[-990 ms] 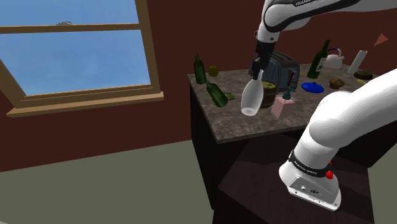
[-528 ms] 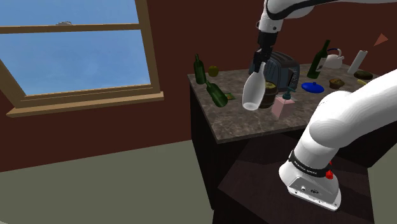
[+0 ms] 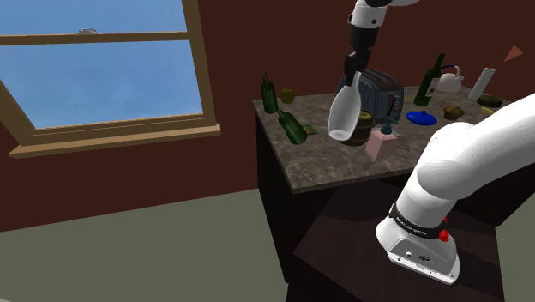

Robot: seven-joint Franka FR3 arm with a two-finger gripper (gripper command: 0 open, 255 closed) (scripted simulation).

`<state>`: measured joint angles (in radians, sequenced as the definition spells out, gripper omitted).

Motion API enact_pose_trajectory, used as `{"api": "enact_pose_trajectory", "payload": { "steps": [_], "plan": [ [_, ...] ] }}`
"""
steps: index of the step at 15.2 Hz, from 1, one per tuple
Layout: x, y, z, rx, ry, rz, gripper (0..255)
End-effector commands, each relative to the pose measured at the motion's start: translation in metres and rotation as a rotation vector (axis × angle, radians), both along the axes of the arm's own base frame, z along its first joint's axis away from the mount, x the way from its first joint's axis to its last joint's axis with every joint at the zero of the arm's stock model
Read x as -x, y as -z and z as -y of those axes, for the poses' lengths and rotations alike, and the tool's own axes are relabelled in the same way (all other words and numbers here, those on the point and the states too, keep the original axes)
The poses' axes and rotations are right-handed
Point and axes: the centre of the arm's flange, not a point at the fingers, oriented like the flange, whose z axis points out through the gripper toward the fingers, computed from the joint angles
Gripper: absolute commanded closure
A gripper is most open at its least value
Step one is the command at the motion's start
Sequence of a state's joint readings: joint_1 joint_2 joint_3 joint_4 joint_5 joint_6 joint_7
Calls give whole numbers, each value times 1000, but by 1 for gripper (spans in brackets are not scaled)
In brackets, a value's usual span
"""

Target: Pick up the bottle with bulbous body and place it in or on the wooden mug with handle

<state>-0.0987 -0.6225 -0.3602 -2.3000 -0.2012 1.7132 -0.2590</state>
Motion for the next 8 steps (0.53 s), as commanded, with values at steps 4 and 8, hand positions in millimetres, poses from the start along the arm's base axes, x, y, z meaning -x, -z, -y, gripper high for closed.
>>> {"api": "enact_pose_trajectory", "payload": {
  "steps": [4, 8],
  "plan": [
    [1, -27, 1, 0, 0, 0, 255],
    [1, -48, 1, 0, 0, 0, 255]
  ]
}}
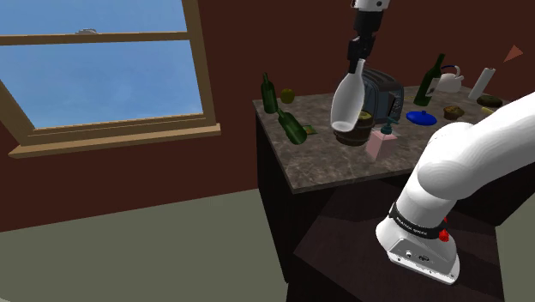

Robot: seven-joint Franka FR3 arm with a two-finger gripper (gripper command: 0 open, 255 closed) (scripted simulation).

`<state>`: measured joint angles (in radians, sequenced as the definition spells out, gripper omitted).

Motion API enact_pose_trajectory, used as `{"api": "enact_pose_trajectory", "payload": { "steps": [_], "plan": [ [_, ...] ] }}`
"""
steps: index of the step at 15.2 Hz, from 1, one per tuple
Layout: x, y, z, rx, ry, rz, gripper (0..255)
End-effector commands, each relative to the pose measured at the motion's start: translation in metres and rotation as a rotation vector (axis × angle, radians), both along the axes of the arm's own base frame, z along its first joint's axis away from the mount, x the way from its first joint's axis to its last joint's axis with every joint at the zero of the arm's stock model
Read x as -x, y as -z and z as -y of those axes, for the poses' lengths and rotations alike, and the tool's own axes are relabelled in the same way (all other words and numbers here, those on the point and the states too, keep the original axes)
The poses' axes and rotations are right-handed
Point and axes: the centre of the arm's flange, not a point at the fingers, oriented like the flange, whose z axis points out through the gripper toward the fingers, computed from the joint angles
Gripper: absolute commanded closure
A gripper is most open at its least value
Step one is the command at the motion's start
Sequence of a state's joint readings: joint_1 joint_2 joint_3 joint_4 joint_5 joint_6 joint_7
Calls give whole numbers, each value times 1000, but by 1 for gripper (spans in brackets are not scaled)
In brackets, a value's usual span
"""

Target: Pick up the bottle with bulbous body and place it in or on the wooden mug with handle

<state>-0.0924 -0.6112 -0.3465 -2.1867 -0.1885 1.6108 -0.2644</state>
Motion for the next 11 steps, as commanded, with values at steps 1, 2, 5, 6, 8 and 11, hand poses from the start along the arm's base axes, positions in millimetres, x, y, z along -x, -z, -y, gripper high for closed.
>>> {"api": "enact_pose_trajectory", "payload": {
  "steps": [1, 2, 5, 6, 8, 11],
  "plan": [
    [-1, -11, 1, 0, 0, 0, 255],
    [-1, -17, 1, 0, 0, 0, 255],
    [-1, -33, 1, 0, 0, 0, 255],
    [-1, -38, 1, 0, 0, 0, 255],
    [-2, -47, 13, 0, 0, 0, 255],
    [-7, -62, 49, 0, 0, 0, 255]
  ]
}}
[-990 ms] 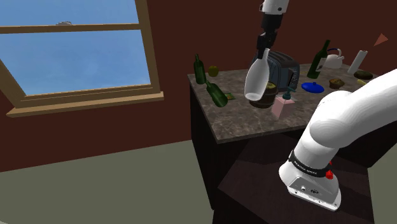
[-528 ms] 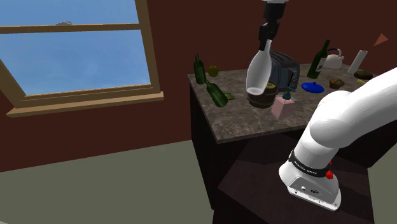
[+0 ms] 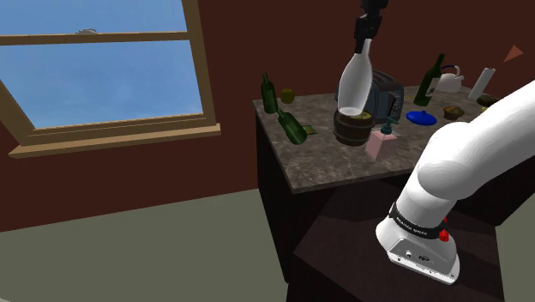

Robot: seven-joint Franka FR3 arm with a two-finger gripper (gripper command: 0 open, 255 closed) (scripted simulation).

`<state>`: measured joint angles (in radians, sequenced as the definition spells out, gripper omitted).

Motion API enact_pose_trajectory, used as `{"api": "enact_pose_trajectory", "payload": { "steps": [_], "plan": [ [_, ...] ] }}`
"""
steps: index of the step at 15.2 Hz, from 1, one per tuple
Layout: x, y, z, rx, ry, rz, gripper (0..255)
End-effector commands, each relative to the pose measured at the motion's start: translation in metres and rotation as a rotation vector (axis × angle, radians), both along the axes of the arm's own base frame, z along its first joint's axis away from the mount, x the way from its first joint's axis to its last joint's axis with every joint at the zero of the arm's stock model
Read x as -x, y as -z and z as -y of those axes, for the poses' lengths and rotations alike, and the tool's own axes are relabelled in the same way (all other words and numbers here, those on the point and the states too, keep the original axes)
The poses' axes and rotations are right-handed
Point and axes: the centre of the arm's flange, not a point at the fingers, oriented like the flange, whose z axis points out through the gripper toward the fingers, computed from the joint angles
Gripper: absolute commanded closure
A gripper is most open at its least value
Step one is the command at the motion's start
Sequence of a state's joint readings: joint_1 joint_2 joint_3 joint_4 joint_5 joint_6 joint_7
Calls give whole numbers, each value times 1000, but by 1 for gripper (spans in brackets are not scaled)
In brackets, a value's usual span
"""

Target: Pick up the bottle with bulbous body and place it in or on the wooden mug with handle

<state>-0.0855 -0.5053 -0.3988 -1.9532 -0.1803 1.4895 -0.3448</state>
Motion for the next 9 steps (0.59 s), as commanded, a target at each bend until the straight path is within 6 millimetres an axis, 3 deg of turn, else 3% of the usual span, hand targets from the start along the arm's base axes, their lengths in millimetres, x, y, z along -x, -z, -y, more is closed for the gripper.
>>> {"api": "enact_pose_trajectory", "payload": {
  "steps": [1, 9],
  "plan": [
    [-4, -11, 24, 1, -1, 0, 255],
    [-16, -50, 122, 1, -1, 0, 255]
  ]
}}
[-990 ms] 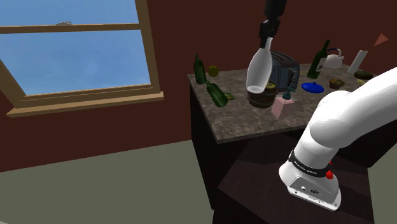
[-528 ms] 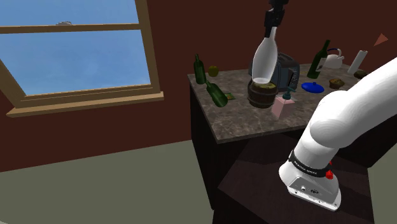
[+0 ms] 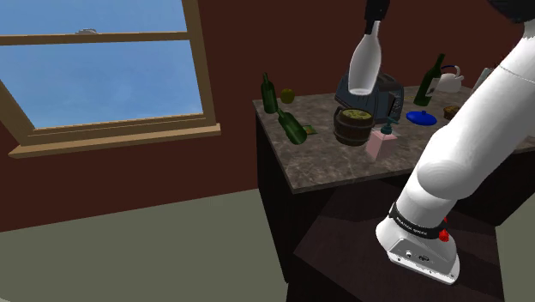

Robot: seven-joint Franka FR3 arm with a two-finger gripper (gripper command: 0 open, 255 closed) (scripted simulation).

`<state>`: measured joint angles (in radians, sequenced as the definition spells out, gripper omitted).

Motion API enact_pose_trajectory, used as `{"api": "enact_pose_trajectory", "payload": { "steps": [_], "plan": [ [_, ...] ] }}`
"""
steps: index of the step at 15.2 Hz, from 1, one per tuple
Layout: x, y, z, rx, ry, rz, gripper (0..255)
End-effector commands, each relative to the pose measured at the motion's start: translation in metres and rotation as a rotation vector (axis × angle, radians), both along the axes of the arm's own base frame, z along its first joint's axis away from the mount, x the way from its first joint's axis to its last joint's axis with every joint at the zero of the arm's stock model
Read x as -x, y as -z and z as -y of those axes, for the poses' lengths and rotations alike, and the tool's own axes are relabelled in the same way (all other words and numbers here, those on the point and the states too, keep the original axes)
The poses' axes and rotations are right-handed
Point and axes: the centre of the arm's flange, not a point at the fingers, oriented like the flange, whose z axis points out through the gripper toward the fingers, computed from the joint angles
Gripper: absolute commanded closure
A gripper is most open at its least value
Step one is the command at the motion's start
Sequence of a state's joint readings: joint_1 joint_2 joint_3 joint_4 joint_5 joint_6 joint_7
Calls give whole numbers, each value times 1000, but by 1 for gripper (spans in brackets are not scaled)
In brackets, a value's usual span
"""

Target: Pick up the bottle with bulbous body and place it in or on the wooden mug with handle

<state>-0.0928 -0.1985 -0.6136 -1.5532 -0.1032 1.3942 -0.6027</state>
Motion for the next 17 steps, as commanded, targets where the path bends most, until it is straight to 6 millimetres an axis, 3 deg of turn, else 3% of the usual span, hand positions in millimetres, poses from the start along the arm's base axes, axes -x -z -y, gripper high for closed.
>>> {"api": "enact_pose_trajectory", "payload": {
  "steps": [1, 8, 17],
  "plan": [
    [-4, -11, 25, 3, -4, 0, 255],
    [-15, -46, 111, 3, -4, 0, 255],
    [-15, 2, 111, 3, -4, 0, 255]
  ]
}}
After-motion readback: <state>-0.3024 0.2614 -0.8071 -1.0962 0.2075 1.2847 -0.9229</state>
